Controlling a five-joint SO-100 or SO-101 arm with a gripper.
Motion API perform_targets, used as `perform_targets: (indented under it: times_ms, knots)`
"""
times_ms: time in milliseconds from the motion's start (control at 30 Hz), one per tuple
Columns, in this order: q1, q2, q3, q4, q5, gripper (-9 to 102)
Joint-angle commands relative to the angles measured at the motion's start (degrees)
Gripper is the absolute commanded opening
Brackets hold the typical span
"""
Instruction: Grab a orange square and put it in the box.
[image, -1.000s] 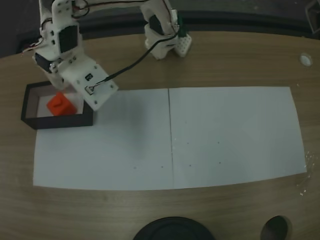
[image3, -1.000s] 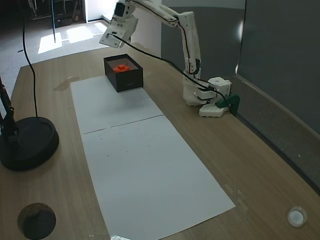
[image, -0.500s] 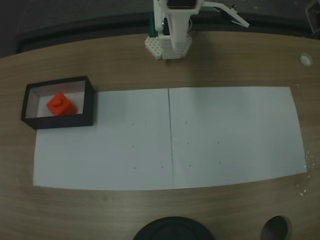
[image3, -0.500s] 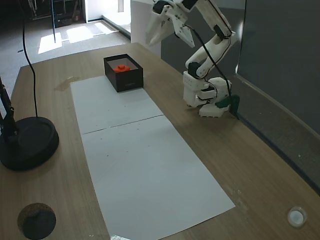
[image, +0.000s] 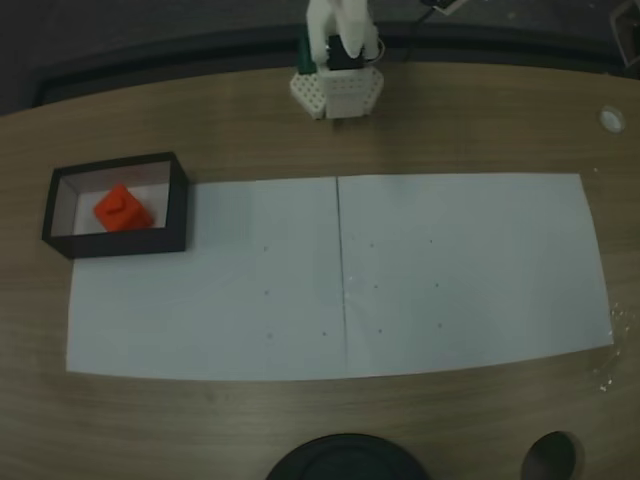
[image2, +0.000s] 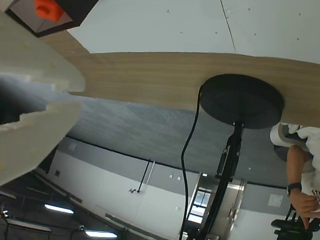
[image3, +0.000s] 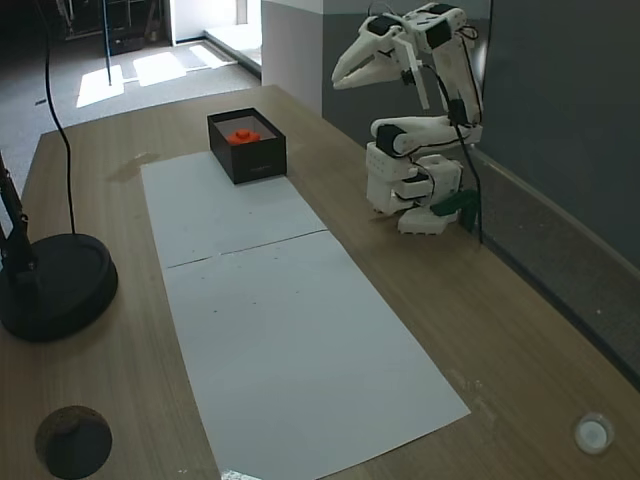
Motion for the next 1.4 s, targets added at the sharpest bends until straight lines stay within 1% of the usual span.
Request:
perform_targets:
  times_ms: [0,133,300,400,533,633,833,1067,1300,1367]
  knots:
    - [0.0,1.4,0.5,-2.2,-0.3,0]
    - [0.0,4.7,0.9,-4.7,-0.3,0]
    - [0.1,9.1,2.5,-10.1,0.3,0]
    - [0.1,13.3,6.0,-13.8,0.3,0]
    - [0.2,13.5,9.1,-15.1,0.5,0]
    - [0.1,13.3,11.2,-15.3,2.8,0]
    - [-0.6,13.3,26.1,-15.5,3.1,0]
    - [-0.6,13.3,38.3,-18.4,3.0,0]
    - [-0.6,13.4,53.3,-19.0,2.5,0]
    - [-0.6,13.4,55.3,-19.6,3.0,0]
